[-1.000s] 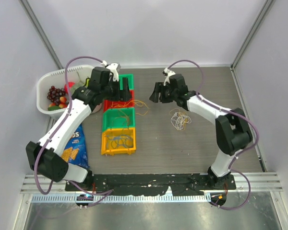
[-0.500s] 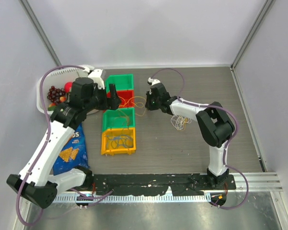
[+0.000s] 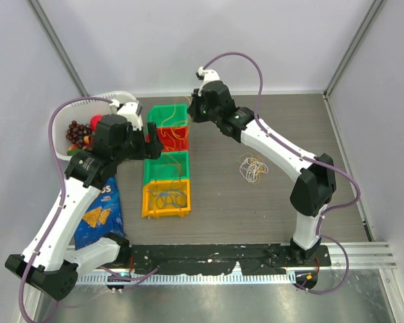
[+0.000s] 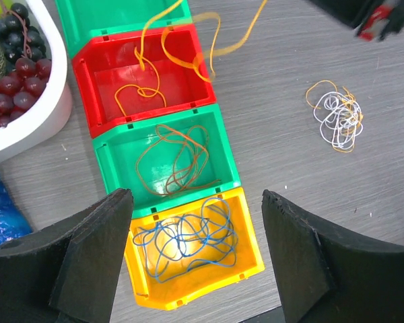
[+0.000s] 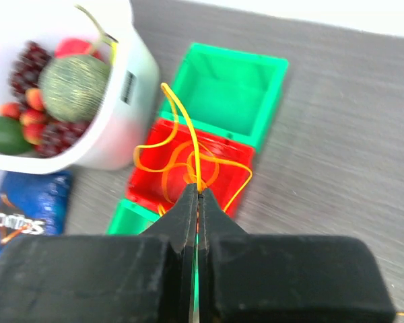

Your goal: Untangle the cables

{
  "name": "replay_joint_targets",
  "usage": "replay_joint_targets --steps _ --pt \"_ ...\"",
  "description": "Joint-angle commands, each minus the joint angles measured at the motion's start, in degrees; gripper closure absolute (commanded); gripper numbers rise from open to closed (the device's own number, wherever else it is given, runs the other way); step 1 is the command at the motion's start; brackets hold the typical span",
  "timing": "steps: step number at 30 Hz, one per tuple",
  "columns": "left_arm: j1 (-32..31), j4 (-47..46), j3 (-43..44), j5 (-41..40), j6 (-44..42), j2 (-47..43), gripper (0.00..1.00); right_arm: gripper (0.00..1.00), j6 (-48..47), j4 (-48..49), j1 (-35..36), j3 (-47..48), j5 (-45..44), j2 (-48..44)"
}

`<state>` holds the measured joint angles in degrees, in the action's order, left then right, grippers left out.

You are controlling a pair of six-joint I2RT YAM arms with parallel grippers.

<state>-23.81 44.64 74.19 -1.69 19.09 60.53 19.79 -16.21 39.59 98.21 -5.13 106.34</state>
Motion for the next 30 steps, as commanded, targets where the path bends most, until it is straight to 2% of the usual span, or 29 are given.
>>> replay_joint_targets --steps 1,4,8,13,20,24,30 --pt "0.35 0.09 -0.80 -1.56 -0.72 -2.96 0.20 0.99 0.25 -4.71 3.47 9.17 -2.96 -0.53" --pt "0.26 0.36 -1.24 -2.43 -0.81 -4.19 0.19 0.99 0.77 -4.19 4.70 13.22 -3.58 0.79" --pt "0.26 0.88 -1.77 -3.23 -0.72 -5.25 0.19 0.99 3.14 -2.52 4.97 13.59 -2.44 2.20" --pt "0.26 2.02 -0.98 -4.54 -1.16 -5.86 0.19 0.99 5.43 0.03 5.05 7.01 -2.61 2.73" --pt "0.26 2.47 -1.51 -5.60 -1.34 -7.36 0.17 0.99 1.57 5.92 5.05 0.58 -6.38 6.24" --pt "0.35 2.47 -2.12 -5.95 -1.16 -7.97 0.16 0.99 0.34 8.12 5.32 1.10 -6.39 11.32" --pt "0.35 2.12 -2.65 -6.74 -0.99 -8.33 0.14 0.99 2.00 2.25 6.55 9.09 -4.98 18.72"
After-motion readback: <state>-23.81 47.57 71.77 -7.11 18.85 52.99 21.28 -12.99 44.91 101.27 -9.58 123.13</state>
